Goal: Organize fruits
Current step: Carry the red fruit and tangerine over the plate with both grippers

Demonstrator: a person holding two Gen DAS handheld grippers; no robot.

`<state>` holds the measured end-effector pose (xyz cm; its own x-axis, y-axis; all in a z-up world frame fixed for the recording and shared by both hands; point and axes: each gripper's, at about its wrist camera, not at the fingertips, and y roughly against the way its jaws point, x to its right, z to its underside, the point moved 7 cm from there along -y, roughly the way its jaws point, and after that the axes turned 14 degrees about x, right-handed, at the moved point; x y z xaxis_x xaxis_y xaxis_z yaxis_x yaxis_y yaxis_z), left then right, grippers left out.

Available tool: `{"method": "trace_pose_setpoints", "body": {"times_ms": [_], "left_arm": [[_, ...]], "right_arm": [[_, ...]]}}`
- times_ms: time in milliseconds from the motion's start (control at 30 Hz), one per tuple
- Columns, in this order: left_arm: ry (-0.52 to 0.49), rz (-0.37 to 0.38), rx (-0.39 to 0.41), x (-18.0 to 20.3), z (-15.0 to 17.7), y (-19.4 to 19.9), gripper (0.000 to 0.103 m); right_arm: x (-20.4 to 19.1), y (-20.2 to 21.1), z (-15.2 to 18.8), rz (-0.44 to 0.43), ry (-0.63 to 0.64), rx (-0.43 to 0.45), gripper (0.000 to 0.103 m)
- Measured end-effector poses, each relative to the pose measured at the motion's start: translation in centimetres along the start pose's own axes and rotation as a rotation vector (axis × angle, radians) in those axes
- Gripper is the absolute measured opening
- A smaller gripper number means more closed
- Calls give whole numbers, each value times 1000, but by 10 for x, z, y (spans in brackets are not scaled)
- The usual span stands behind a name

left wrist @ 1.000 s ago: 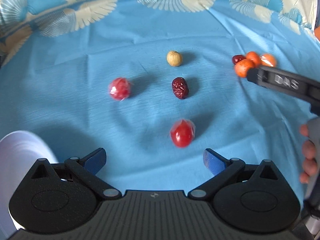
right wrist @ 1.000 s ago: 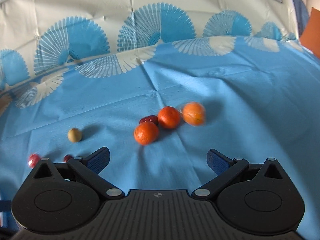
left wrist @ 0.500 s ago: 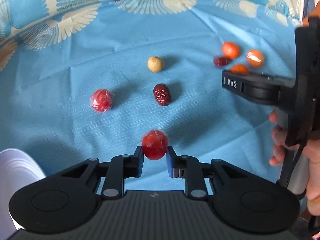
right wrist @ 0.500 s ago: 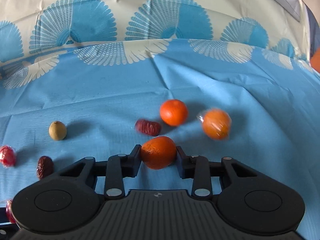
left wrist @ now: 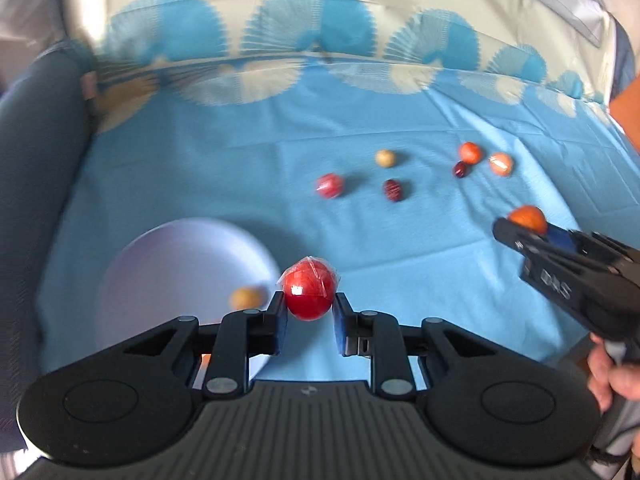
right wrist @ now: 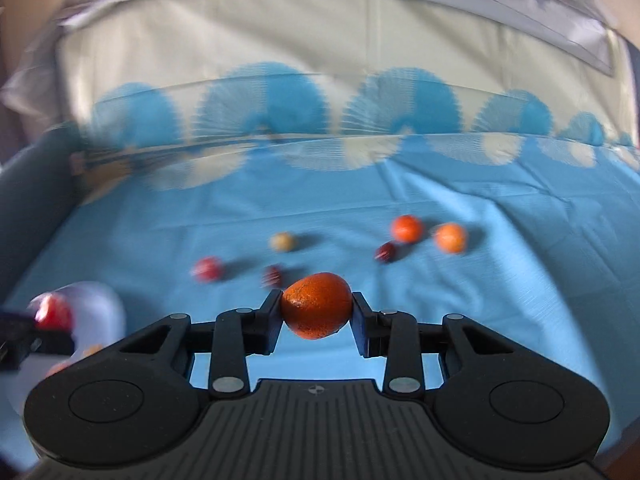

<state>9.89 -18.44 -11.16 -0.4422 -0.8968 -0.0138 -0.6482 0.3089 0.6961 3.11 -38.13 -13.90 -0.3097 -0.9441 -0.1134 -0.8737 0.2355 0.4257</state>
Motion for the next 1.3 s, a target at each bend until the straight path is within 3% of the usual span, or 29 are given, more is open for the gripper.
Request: {"method": "trace_pose_setpoints", "body": {"times_ms": [333, 667, 967, 1300], "left_arm": [[109, -85, 53, -80, 37, 102, 26], [192, -113, 139, -113, 62, 170, 26], [217, -112, 170, -120, 73, 196, 26], [220, -107, 180, -118, 71, 197, 26]], "right_arm": [[-103, 93, 4, -184, 63, -40, 37], [-173, 158, 18, -312, 124, -51, 37], [-191, 189, 24, -342, 159, -35, 37], [-189, 194, 23, -342, 170, -20, 37]]}}
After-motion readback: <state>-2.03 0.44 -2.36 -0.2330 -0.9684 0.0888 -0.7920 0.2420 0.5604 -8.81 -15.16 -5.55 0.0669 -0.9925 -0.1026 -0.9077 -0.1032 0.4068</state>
